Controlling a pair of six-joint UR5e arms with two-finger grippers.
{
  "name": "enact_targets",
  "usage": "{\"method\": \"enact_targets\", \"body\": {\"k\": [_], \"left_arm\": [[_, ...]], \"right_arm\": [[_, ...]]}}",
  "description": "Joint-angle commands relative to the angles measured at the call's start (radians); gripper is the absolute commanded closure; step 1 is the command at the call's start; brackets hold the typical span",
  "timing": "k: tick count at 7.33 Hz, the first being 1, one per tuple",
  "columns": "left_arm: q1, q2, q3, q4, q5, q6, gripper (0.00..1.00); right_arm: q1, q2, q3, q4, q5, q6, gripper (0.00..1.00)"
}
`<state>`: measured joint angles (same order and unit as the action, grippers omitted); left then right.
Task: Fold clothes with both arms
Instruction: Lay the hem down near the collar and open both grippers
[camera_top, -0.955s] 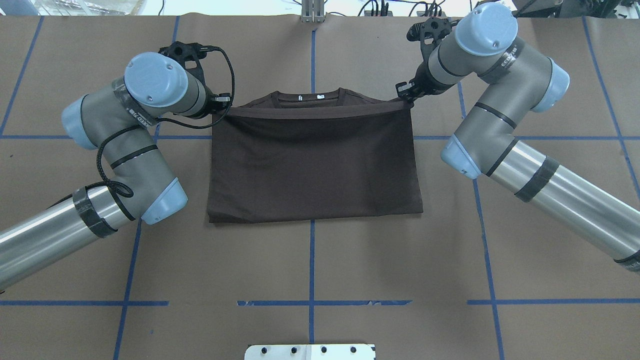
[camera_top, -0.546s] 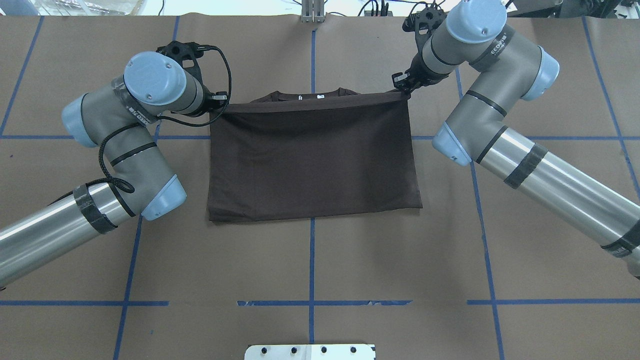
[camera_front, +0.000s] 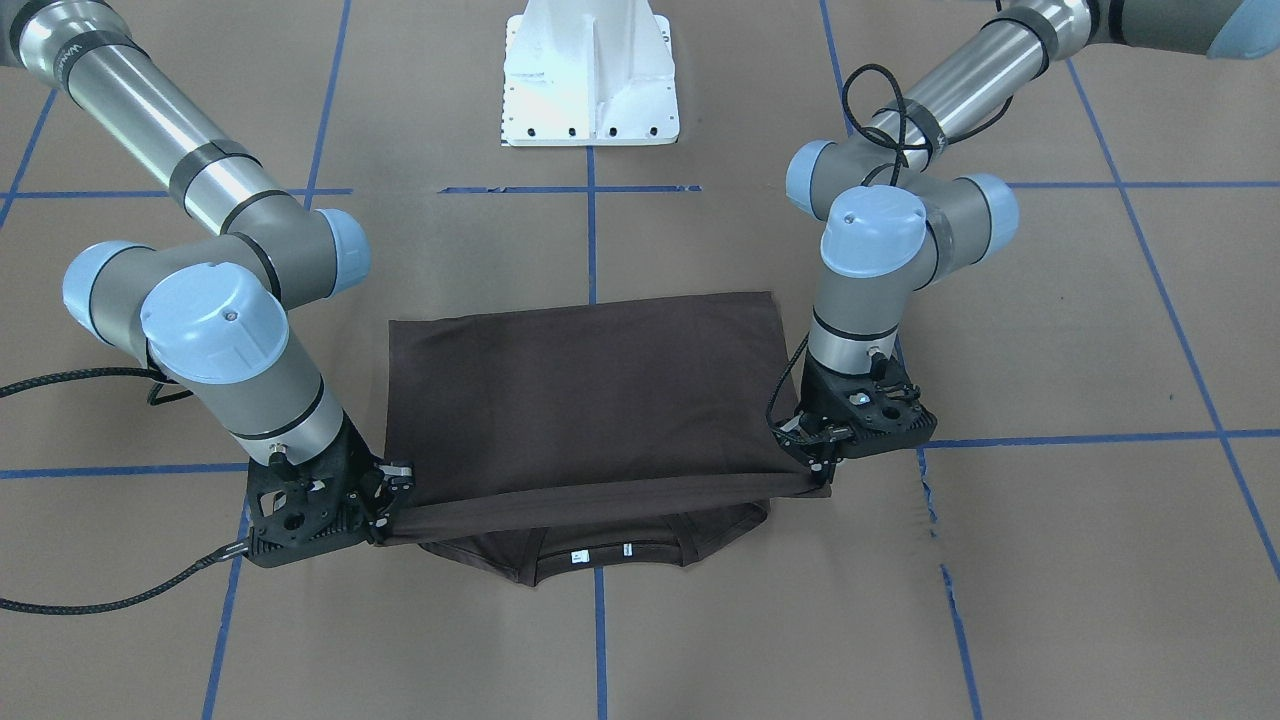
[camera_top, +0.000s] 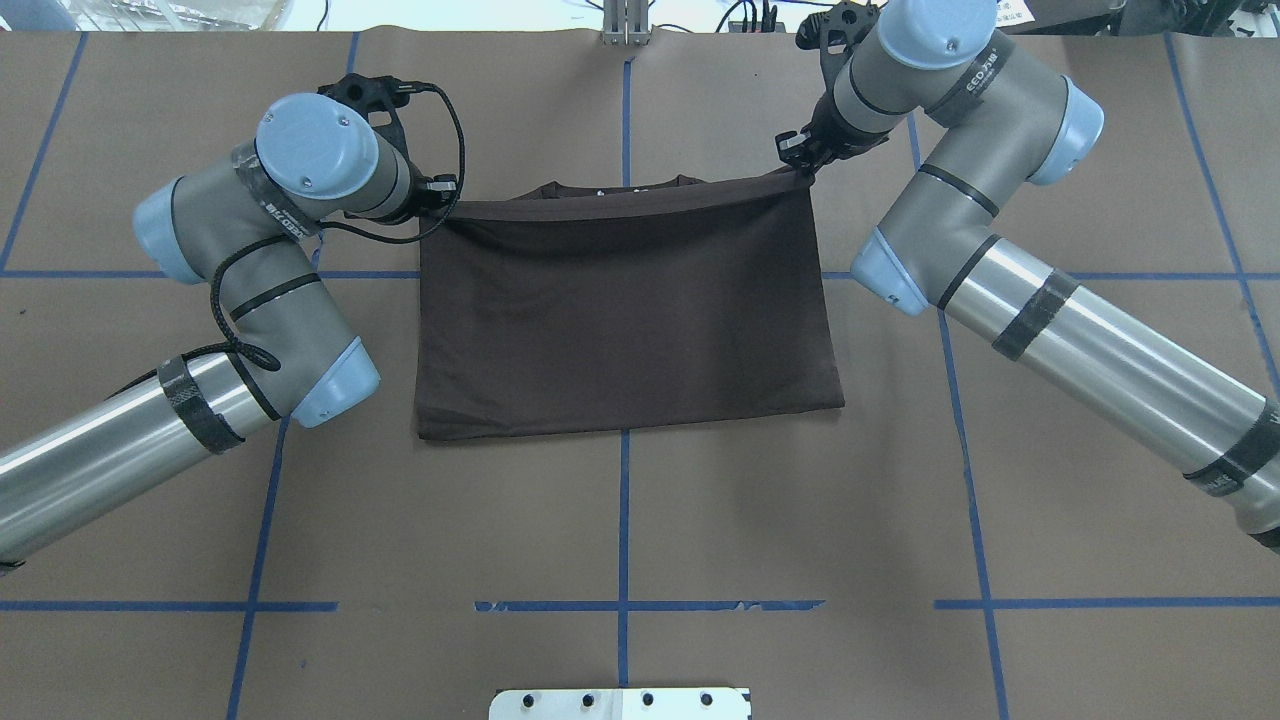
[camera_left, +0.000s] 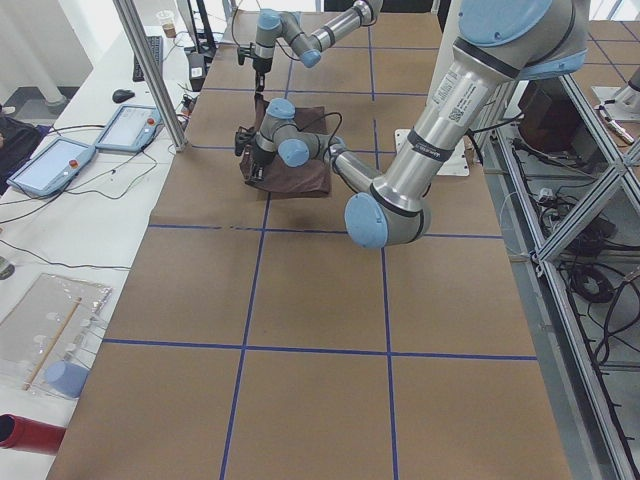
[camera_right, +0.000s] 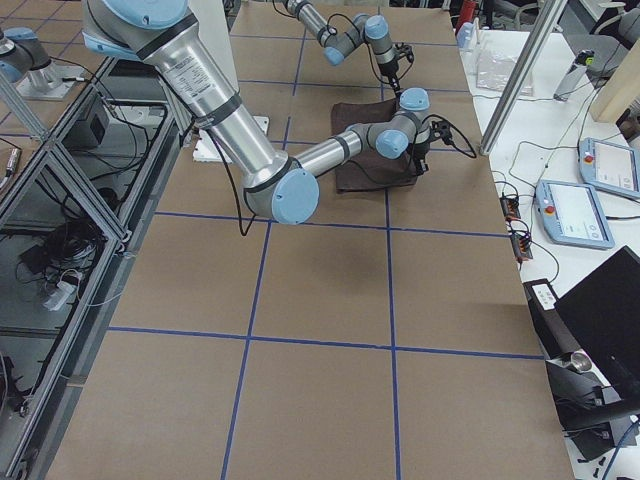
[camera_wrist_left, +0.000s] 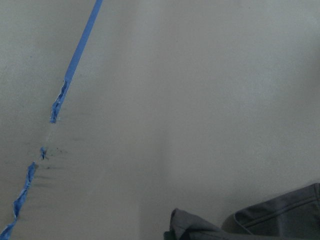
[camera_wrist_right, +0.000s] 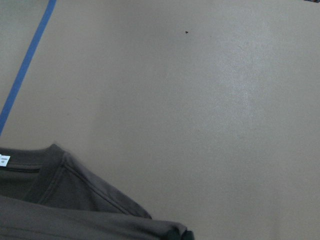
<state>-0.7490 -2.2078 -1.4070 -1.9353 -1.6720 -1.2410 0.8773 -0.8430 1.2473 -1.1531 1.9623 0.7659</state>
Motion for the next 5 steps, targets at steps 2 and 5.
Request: {"method": "enact_targets", "body": {"k": [2, 5], "left_arm": [[0.000, -0.010, 0.003, -0.002, 0.003, 0.000, 1.00], [0.000, -0.010, 0.000, -0.001, 0.009, 0.000, 0.00]], "right_arm": [[0.000, -0.010, -0.003, 0.053, -0.003, 0.004, 1.00], [0.002, -0.010, -0.012, 0.055, -0.002, 0.018, 0.00]]}}
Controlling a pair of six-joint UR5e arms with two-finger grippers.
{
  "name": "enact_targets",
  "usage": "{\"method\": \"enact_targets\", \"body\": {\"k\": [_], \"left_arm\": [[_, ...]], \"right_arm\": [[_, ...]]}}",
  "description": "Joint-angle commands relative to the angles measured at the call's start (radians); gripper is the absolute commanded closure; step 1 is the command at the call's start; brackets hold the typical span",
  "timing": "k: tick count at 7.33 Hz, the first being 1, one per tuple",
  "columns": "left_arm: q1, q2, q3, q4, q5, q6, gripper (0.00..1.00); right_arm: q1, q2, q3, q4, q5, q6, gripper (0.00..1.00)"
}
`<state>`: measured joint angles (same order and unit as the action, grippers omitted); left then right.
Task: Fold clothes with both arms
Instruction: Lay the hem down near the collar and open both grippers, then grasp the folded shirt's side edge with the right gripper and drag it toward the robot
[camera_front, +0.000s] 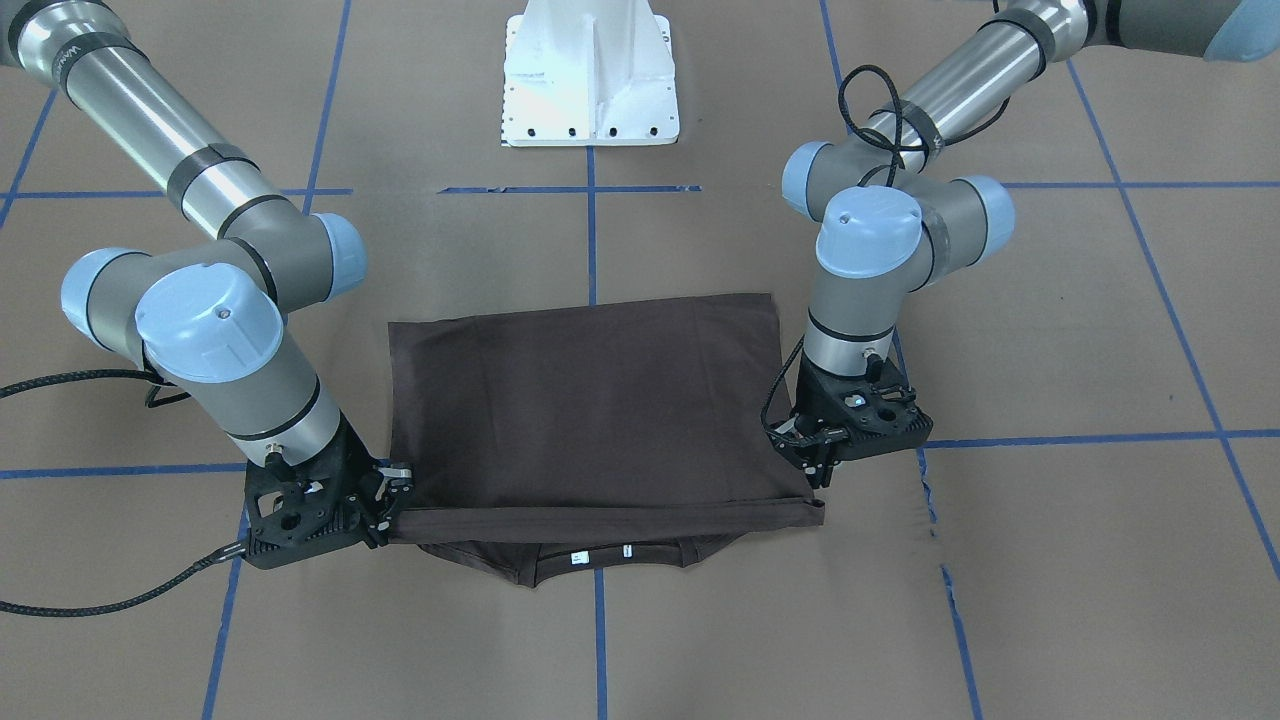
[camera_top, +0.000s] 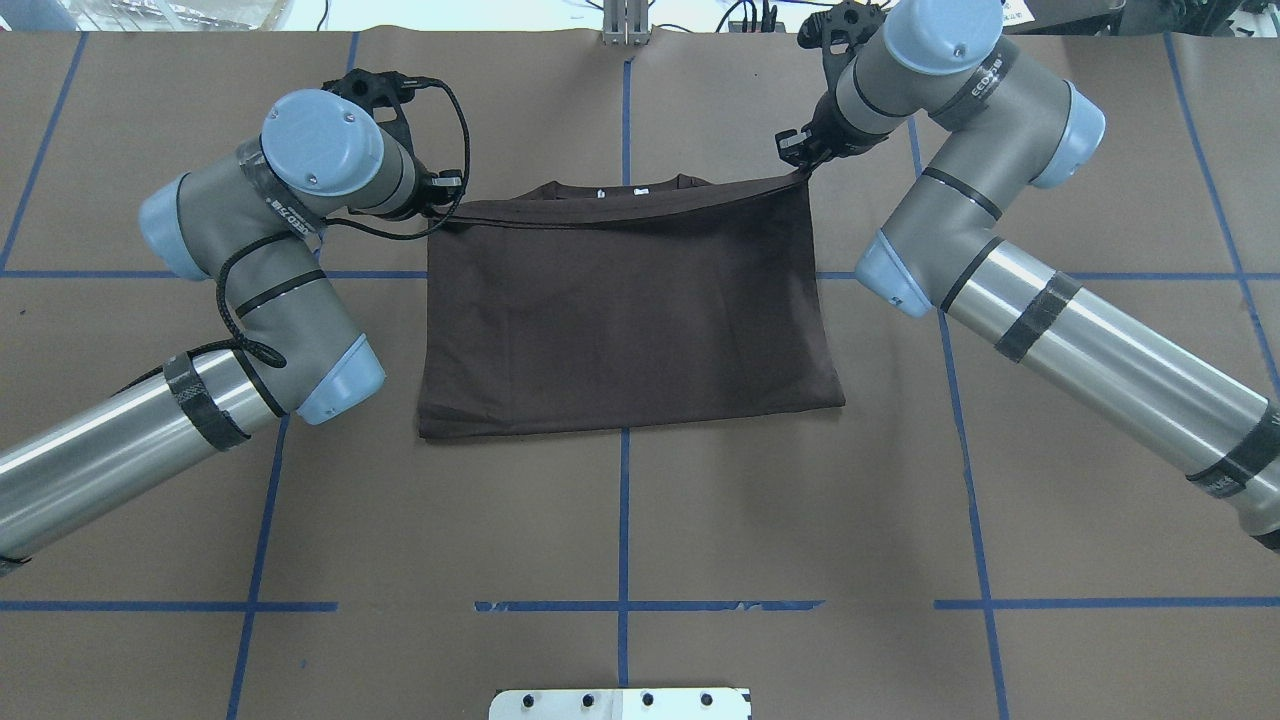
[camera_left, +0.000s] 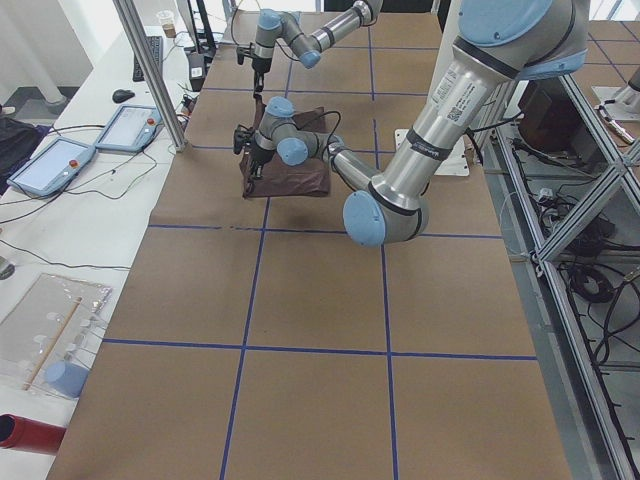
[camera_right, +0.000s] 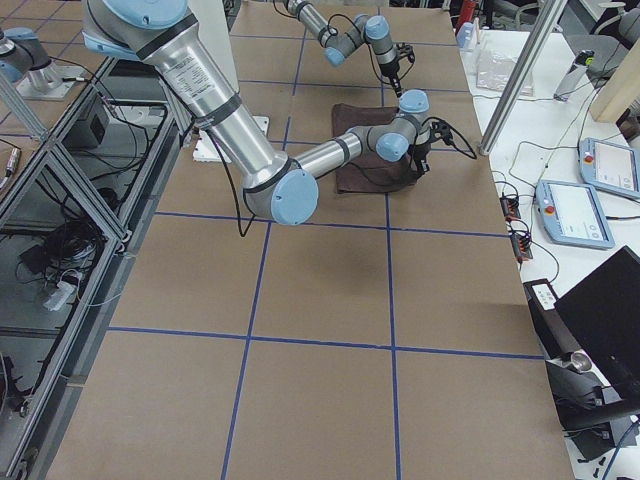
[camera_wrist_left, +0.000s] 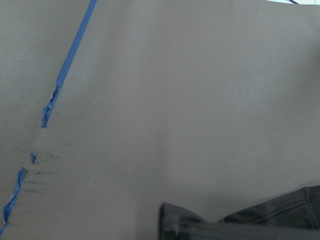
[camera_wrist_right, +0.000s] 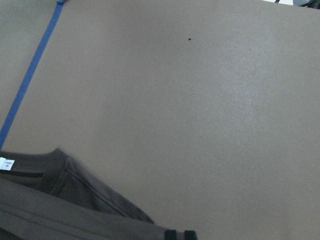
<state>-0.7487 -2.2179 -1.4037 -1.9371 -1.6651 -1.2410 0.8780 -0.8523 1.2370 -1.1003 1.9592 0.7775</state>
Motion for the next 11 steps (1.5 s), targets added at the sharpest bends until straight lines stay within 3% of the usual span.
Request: {"method": "enact_targets", "body": {"k": [1, 2, 3, 5, 7, 11], "left_arm": [[-0.001, 0.000, -0.006, 0.003, 0.002, 0.002, 0.00], [-0.003, 0.000, -0.023, 0.006, 0.001, 0.002, 0.00], [-0.006, 0.004, -0.067, 0.016, -0.004, 0.000, 0.00], [-0.006, 0.014, -0.101, 0.021, -0.005, 0.000, 0.00], [-0.008, 0.015, -0.139, 0.053, -0.005, 0.000, 0.00], [-0.008, 0.017, -0.147, 0.055, -0.007, -0.002, 0.00]], "right_arm": [[0.001, -0.002, -0.001, 0.000, 0.010, 0.006, 0.00], [0.002, -0.023, 0.018, 0.000, 0.024, 0.006, 0.00], [-0.005, -0.092, 0.114, -0.009, 0.071, 0.012, 0.00], [-0.080, -0.244, 0.324, -0.010, 0.092, 0.235, 0.00], [-0.198, -0.322, 0.386, -0.007, 0.034, 0.327, 0.00], [-0.275, -0.426, 0.463, -0.009, 0.029, 0.327, 0.03]]}}
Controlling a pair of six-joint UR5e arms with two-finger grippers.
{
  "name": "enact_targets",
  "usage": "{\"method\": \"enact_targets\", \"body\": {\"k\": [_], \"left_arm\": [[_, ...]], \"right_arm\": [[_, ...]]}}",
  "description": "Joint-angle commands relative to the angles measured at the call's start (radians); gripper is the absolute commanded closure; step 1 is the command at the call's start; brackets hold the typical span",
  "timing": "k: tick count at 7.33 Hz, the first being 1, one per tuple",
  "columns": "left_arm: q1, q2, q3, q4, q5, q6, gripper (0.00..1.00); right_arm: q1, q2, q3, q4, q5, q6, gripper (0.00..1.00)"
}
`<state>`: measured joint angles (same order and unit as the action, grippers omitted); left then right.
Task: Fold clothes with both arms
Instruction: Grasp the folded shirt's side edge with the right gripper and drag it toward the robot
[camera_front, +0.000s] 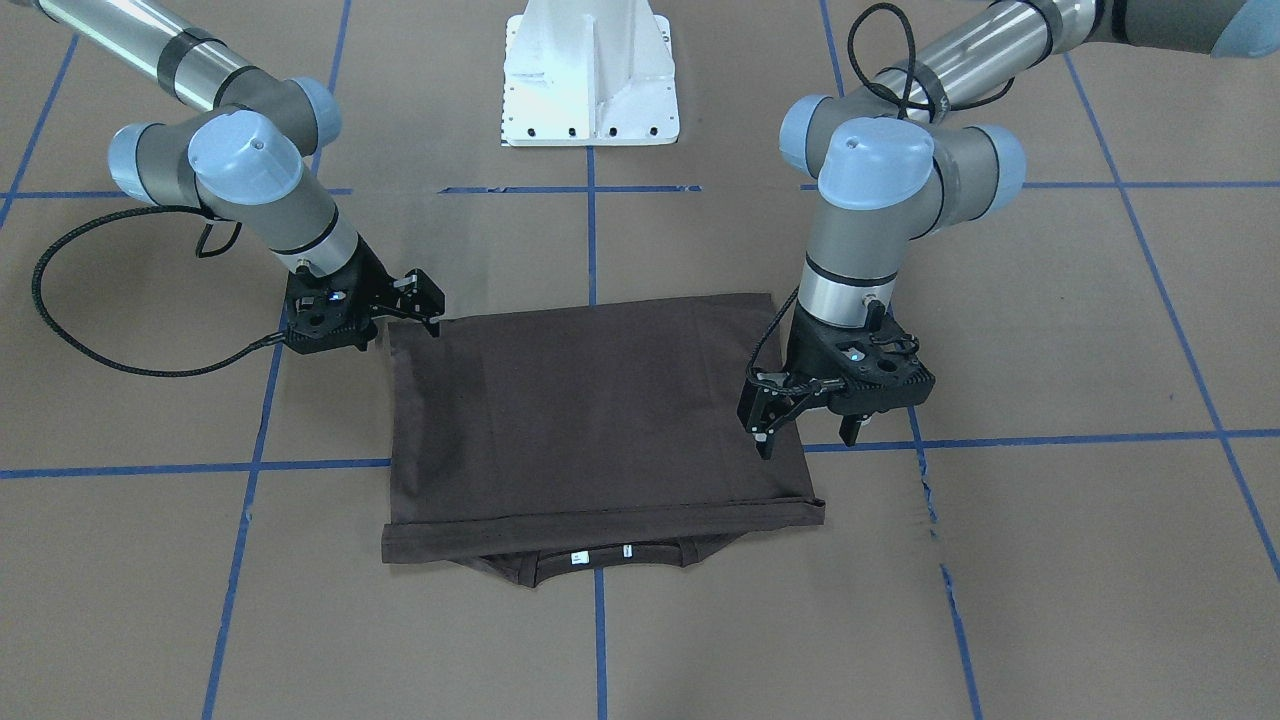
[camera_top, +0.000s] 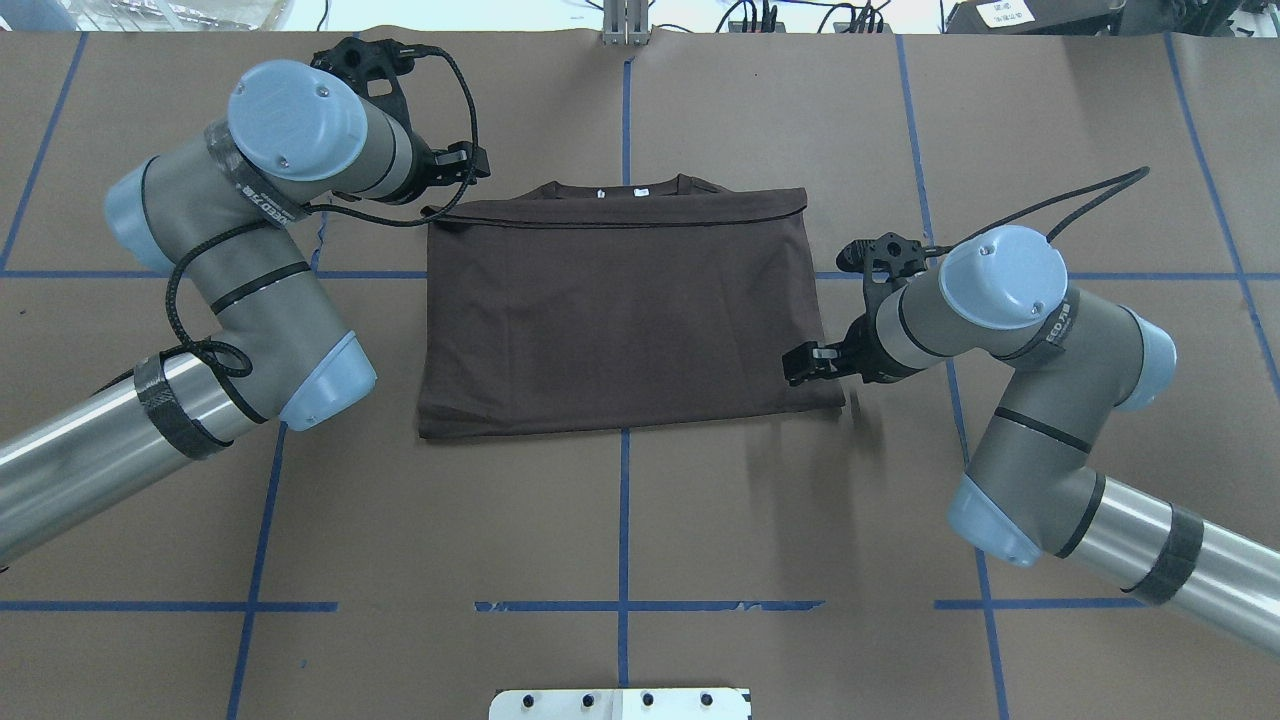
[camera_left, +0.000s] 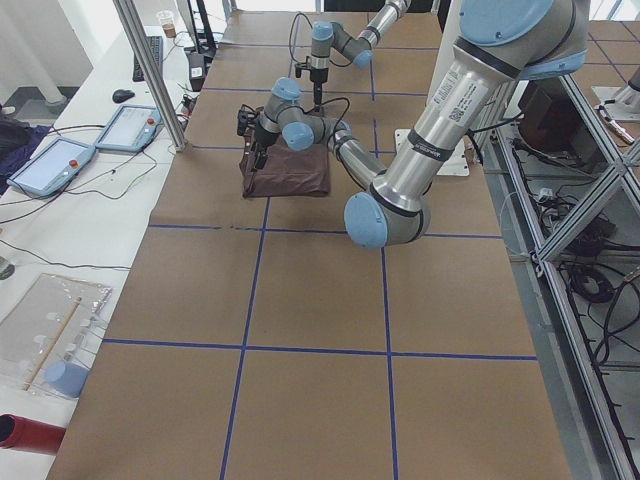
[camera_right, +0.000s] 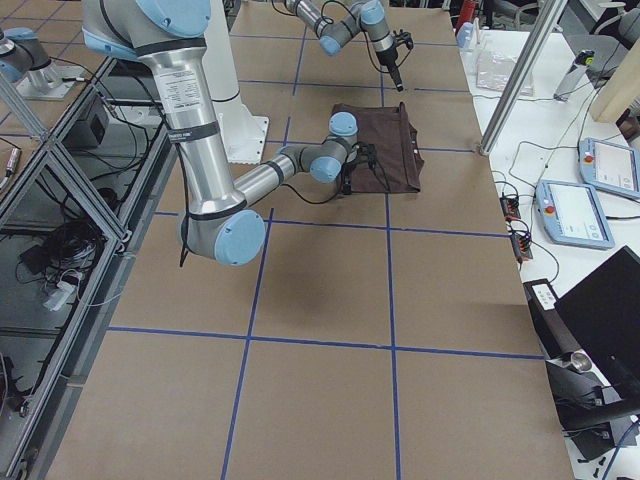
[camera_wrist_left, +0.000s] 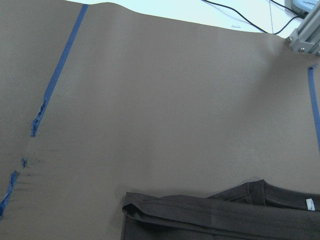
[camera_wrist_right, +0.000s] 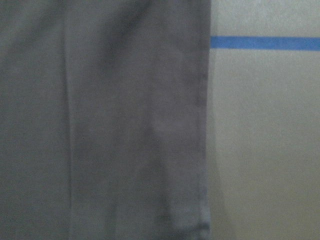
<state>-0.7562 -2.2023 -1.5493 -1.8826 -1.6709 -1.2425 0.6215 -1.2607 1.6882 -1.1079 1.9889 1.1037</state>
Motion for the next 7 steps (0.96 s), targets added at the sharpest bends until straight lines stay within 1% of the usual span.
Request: {"method": "enact_targets", "body": {"k": [1, 2, 3, 4, 5, 6, 7], "left_arm": [[0.000, 0.001, -0.002, 0.000, -0.001, 0.000, 0.00], [0.000, 0.003, -0.002, 0.000, -0.001, 0.000, 0.00], [0.000, 0.003, -0.002, 0.000, -0.001, 0.000, 0.00], [0.000, 0.004, -0.002, -0.001, -0.001, 0.000, 0.00], [0.000, 0.003, -0.002, -0.001, -0.001, -0.002, 0.00], [0.000, 0.003, -0.002, -0.001, -0.001, -0.002, 0.00], [0.000, 0.004, -0.009, -0.001, -0.001, -0.002, 0.00]], "right_arm": [[-0.020, -0.014, 0.010, -0.001, 0.001, 0.001, 0.21], [-0.022, -0.010, 0.007, -0.001, 0.004, -0.001, 0.30], [-0.022, -0.005, 0.007, -0.001, 0.005, -0.001, 0.35], [-0.022, -0.003, 0.001, -0.001, 0.004, -0.001, 0.49], [-0.017, -0.003, 0.002, 0.000, 0.004, -0.001, 0.70], [-0.013, -0.005, 0.004, -0.001, 0.005, -0.004, 0.95], [-0.011, -0.011, 0.008, -0.001, 0.008, -0.010, 1.00]]}}
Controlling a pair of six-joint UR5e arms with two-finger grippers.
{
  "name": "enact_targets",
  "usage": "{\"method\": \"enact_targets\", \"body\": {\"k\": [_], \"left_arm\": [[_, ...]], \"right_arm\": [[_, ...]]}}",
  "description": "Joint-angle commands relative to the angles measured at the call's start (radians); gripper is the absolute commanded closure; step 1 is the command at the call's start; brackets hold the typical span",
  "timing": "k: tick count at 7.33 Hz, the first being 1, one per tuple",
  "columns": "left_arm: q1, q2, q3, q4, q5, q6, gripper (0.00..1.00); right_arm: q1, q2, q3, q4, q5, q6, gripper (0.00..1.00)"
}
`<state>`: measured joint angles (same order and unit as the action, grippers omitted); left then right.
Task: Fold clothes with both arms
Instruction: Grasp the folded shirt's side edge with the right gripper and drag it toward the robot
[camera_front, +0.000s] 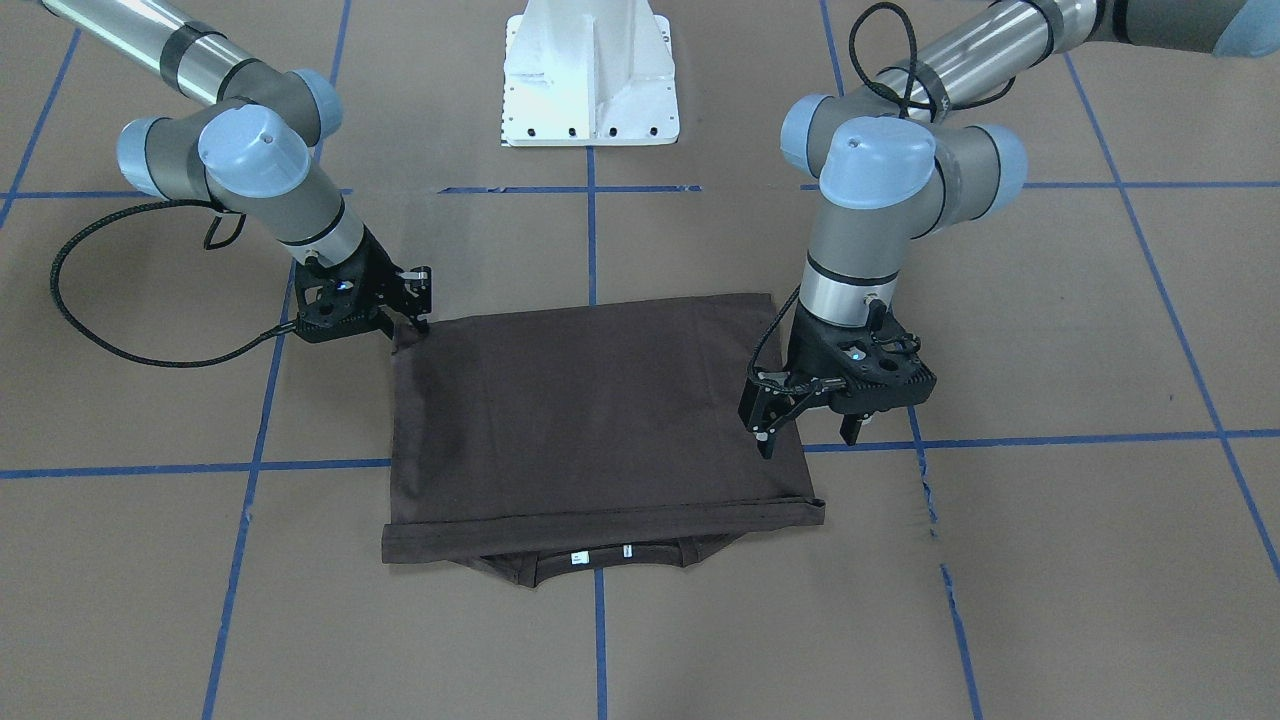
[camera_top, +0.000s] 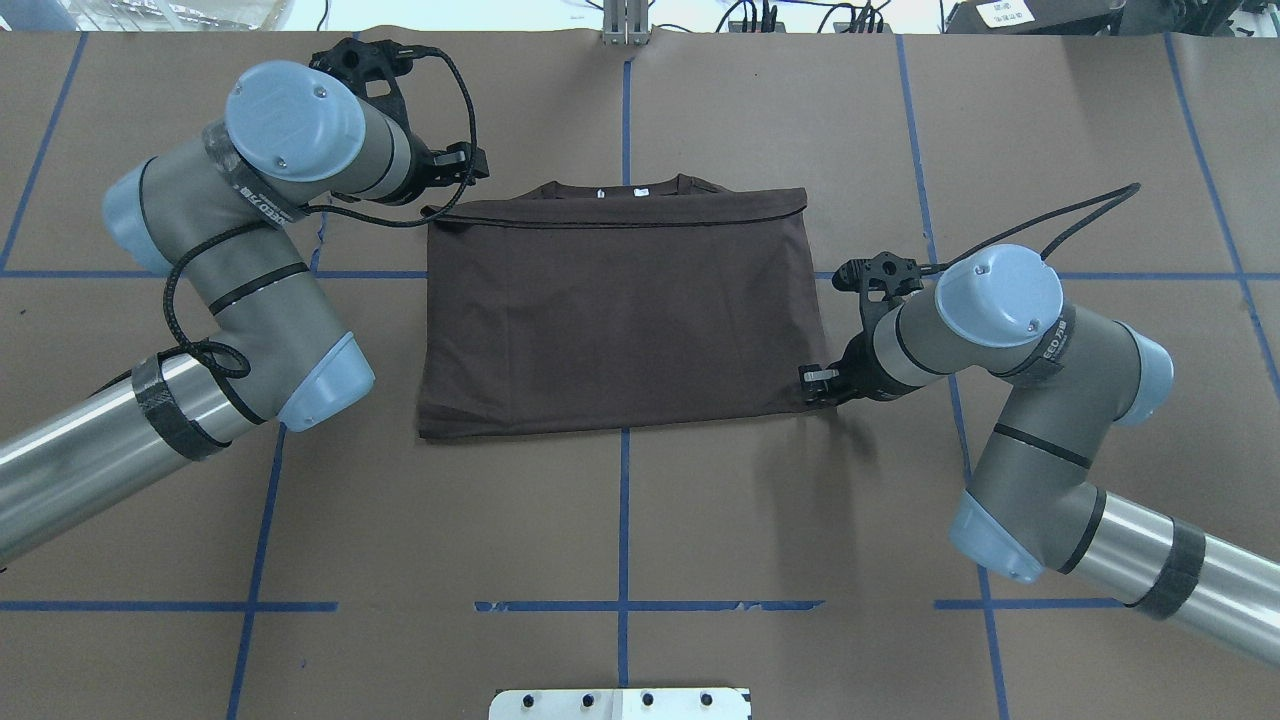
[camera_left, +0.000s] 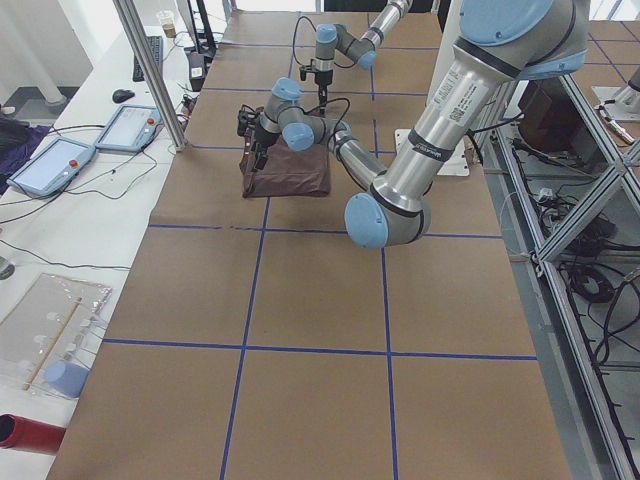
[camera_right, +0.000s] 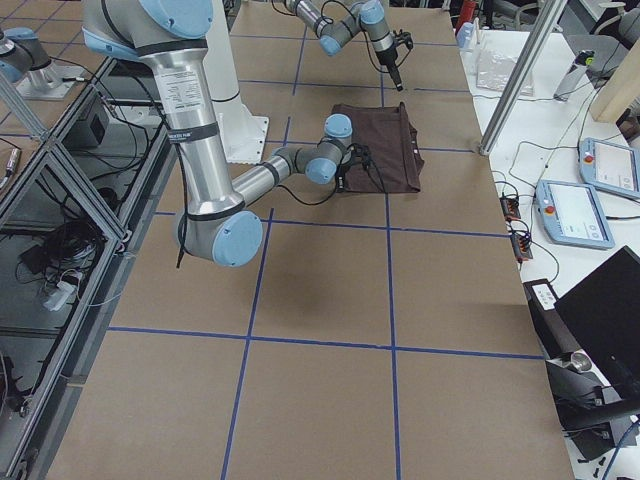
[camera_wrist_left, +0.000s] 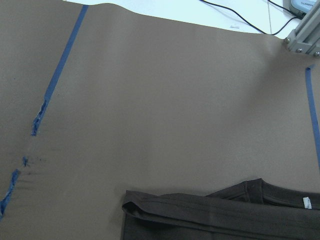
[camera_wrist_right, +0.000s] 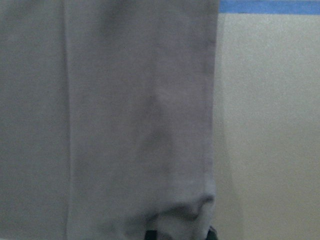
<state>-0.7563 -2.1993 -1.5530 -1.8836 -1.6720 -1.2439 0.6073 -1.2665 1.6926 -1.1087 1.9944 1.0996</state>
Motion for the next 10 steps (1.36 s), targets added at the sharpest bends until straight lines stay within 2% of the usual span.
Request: {"method": "enact_targets", "body": {"k": [1, 3, 4, 6, 8, 9, 10], "left_arm": [[-0.001, 0.001, -0.012, 0.000, 0.000, 0.000, 0.00], [-0.002, 0.001, -0.013, 0.000, 0.000, -0.008, 0.00], [-0.002, 0.010, -0.030, 0.001, 0.002, -0.009, 0.00], [0.000, 0.045, -0.071, 0.001, 0.002, -0.011, 0.00], [0.000, 0.050, -0.084, 0.001, 0.005, -0.012, 0.00], [0.006, 0.067, -0.103, 0.001, 0.003, -0.011, 0.00], [0.012, 0.081, -0.137, 0.001, 0.000, -0.011, 0.00]], "right_arm": [[0.003, -0.011, 0.009, 0.000, 0.004, -0.004, 1.00], [0.003, -0.036, 0.030, 0.001, 0.006, -0.004, 1.00], [-0.035, -0.113, 0.126, 0.001, 0.007, -0.001, 1.00], [-0.185, -0.291, 0.333, 0.001, 0.001, 0.005, 1.00], [-0.361, -0.439, 0.473, 0.003, 0.001, 0.006, 1.00], [-0.435, -0.447, 0.502, 0.006, 0.001, 0.006, 1.00], [-0.490, -0.439, 0.512, 0.010, -0.008, 0.005, 0.01]]}}
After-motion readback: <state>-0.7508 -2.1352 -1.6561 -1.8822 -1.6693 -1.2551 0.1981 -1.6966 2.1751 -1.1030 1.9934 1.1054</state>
